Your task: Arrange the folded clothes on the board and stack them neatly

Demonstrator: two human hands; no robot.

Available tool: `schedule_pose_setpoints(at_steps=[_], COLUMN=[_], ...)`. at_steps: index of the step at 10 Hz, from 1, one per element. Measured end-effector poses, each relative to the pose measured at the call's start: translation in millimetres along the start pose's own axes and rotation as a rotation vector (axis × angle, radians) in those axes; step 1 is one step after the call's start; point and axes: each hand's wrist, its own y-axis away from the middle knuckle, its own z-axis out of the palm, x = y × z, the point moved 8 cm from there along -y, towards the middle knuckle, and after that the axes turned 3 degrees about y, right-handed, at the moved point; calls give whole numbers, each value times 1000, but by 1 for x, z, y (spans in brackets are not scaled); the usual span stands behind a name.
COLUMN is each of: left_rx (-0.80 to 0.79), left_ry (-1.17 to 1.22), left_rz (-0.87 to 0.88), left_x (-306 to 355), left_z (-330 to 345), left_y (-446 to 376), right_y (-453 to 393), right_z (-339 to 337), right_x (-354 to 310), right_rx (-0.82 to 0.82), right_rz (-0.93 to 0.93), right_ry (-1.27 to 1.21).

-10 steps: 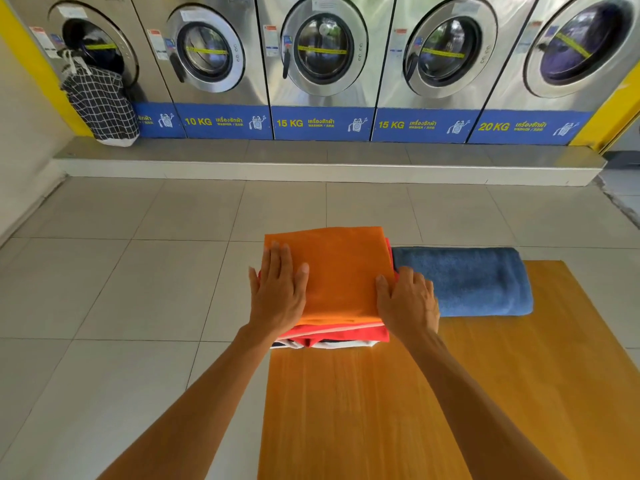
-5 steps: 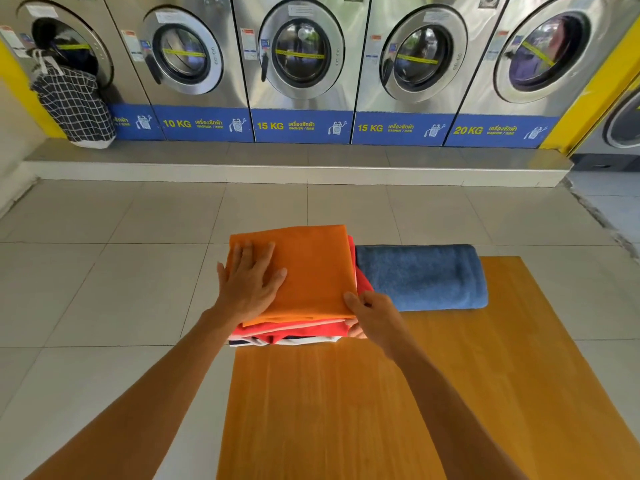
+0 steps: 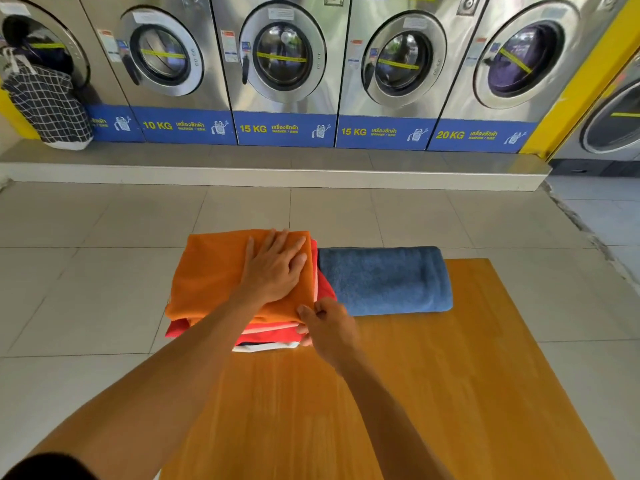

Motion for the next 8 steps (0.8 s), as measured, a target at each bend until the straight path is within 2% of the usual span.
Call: schedule_pose_setpoints(at_steps=[2,3,4,5,7,8], left_rx=[-85,-52,77,-5,-148,-199], left_ry=[-20,17,49,-55,-84,-27], left_rz=[-24,-1,-66,-132,-129,-394], left_x=[-3,0,-14,-59,-105,-135], left_z=[3,-6,-17,-4,-19,-33], left_y=[-5,6,40,74,121,142], right_y=[4,13,15,14,27,41], right_z=[3,1,-1,-5,-11,-10], right_x=[5,4,8,9,2,-2], right_rx=[0,-42,-77,-81,-44,-31], right_rz=[-15,-22,-22,-21,-34,-27], right_ry=[-11,-75,-111,-118,-76,-61])
